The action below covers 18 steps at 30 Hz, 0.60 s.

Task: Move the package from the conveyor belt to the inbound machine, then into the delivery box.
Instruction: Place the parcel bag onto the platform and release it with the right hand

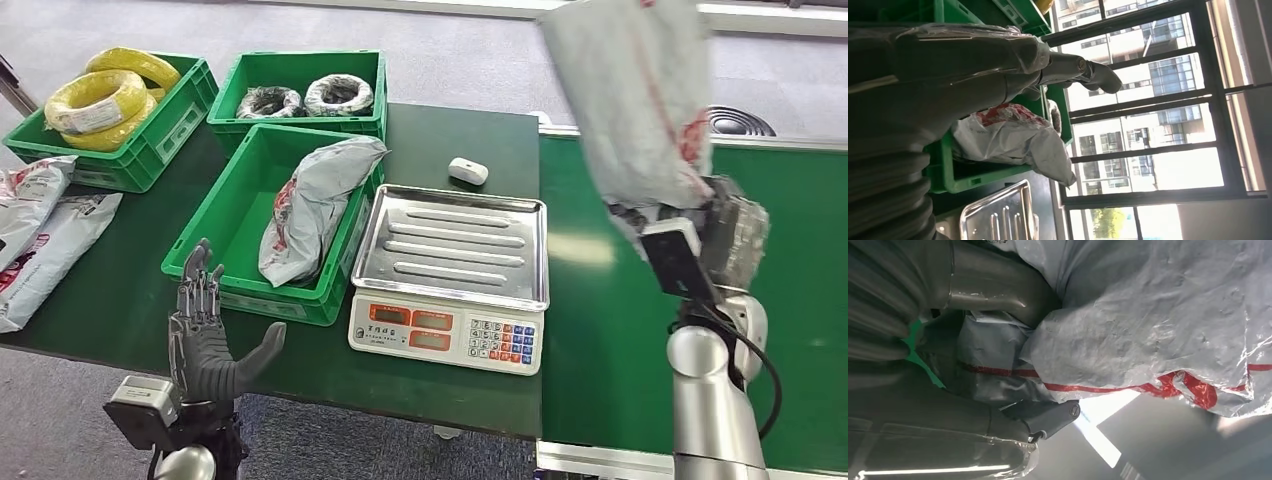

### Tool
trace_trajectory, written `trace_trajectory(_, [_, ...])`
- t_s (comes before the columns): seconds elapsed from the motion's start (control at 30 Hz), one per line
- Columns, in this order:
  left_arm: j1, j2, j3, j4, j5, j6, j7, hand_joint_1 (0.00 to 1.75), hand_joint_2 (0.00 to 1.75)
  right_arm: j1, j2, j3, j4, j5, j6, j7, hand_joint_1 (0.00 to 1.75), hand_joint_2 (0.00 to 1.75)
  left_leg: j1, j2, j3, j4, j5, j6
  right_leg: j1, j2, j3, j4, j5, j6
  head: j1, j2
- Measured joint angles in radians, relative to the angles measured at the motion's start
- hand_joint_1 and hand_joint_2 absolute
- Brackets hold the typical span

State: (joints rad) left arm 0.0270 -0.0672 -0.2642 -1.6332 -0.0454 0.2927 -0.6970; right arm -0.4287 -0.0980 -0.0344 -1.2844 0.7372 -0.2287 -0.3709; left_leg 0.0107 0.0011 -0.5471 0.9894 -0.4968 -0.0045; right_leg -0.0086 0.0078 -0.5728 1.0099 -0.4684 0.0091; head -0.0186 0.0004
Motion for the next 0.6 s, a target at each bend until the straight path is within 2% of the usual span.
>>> trace_trajectory(0.07, [-0.019,-0.005,0.001,0.002,0.004,-0.008,-0.002,0.0,1.75,-0.048,0.003,0.086,0.06,0.064,0.111,0.029,1.75,1.75,0.0,-0.003,0.0,0.0,0.002,0.0,0.0,-0.002,0.0,0.0,0.001,0.0,0.0,0.0])
trace_trajectory(0.1, [-0.024,-0.008,0.001,0.002,0.004,-0.011,-0.002,0.0,1.75,-0.066,0.005,0.12,0.091,0.076,0.137,0.033,1.75,1.75,0.0,-0.005,-0.001,0.0,0.003,0.0,0.0,-0.004,-0.001,0.0,0.001,0.0,0.0,0.0])
trace_trajectory(0.2, [-0.028,-0.012,0.002,0.002,0.003,-0.016,-0.003,0.0,1.75,-0.106,0.007,0.185,0.165,0.082,0.147,0.031,1.75,1.75,0.0,-0.009,-0.003,0.0,0.004,0.0,0.0,-0.008,-0.001,0.0,0.001,0.0,0.0,0.0])
trace_trajectory(0.4, [-0.029,-0.013,0.003,0.002,0.002,-0.018,-0.003,0.0,1.75,-0.141,0.007,0.233,0.233,0.089,0.153,0.027,1.75,1.75,-0.001,-0.009,-0.005,0.001,0.003,0.0,-0.001,-0.008,-0.003,0.0,0.001,0.001,0.0,0.0])
trace_trajectory(0.57, [-0.028,-0.023,0.021,-0.003,-0.008,-0.026,0.012,0.0,1.75,-0.177,0.007,0.277,0.307,0.127,0.257,0.038,1.75,1.75,0.0,-0.008,-0.005,0.001,0.003,0.0,0.0,-0.007,-0.003,0.0,0.001,0.001,0.0,0.0])
trace_trajectory(0.6, [-0.028,-0.025,0.029,-0.008,-0.011,-0.027,0.018,0.0,1.75,-0.186,0.007,0.289,0.333,0.135,0.273,0.04,1.38,1.75,0.0,-0.008,-0.005,0.001,0.003,0.0,0.0,-0.007,-0.003,0.0,0.001,0.001,0.0,0.0])
